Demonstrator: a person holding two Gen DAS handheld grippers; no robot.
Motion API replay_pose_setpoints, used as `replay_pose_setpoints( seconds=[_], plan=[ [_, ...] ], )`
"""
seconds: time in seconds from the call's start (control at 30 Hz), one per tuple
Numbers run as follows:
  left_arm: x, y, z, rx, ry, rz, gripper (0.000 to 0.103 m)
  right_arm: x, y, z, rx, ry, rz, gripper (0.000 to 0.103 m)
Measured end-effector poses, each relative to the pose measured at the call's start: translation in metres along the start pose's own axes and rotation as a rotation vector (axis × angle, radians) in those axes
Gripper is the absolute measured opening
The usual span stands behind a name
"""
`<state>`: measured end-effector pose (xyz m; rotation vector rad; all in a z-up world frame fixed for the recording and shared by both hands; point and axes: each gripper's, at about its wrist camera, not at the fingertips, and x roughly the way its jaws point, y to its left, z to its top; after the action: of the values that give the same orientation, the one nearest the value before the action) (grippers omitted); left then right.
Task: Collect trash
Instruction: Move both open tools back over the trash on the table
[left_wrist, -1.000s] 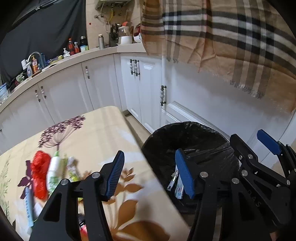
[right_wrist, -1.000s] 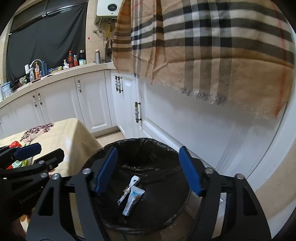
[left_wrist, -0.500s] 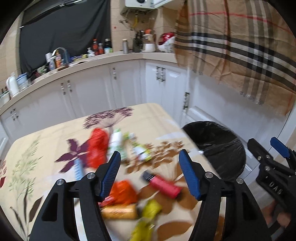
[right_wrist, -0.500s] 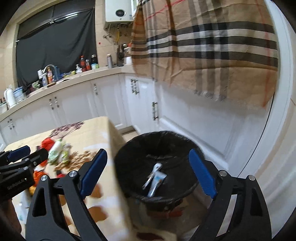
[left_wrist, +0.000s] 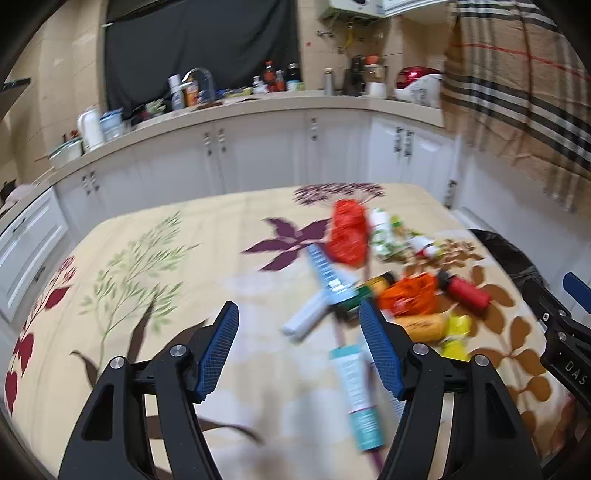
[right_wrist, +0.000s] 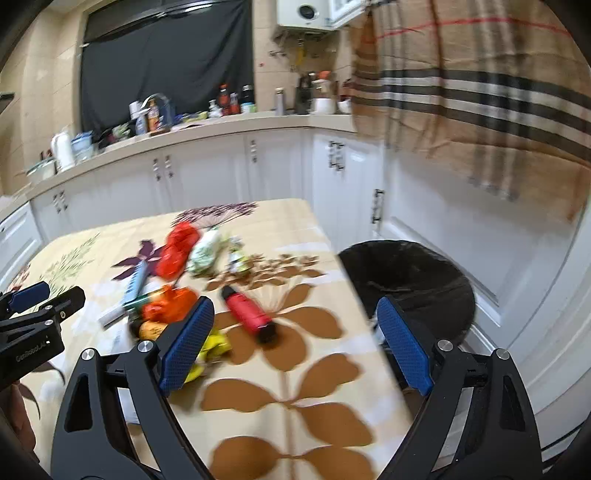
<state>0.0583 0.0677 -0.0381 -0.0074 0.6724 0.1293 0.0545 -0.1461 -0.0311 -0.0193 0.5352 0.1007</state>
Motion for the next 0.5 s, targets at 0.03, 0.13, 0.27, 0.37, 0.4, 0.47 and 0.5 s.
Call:
replay_pose_setpoints(
  seconds=[0.03,0.13,0.27,0.37,0.4,0.47,0.5],
  plan=[
    [0.000,0.005,-0.002,-0.007,0.005,0.006,0.066,0.002,0.009,-0.001,-0.016,0.013,0.014,0.088],
    [0.001,0.023,-0.011,-0.027,0.014,0.025,0.066,0.005,0.025,-0.005,-0.038,0.038,0.049,0.087],
    [0.001,0.038,-0.018,-0.044,0.015,0.048,0.066,0.010,0.048,-0.010,-0.072,0.076,0.074,0.087],
    [0.002,0.047,-0.022,-0.056,0.019,0.049,0.066,0.017,0.059,-0.016,-0.099,0.112,0.069,0.086],
    [0.003,0.050,-0.023,-0.062,0.022,0.045,0.066,0.020,0.061,-0.018,-0.107,0.127,0.064,0.086],
    [0.004,0.051,-0.024,-0.068,0.025,0.038,0.066,0.024,0.062,-0.022,-0.114,0.158,0.055,0.081],
    [0.004,0.052,-0.025,-0.071,0.026,0.034,0.066,0.025,0.062,-0.024,-0.115,0.168,0.053,0.078]
  ],
)
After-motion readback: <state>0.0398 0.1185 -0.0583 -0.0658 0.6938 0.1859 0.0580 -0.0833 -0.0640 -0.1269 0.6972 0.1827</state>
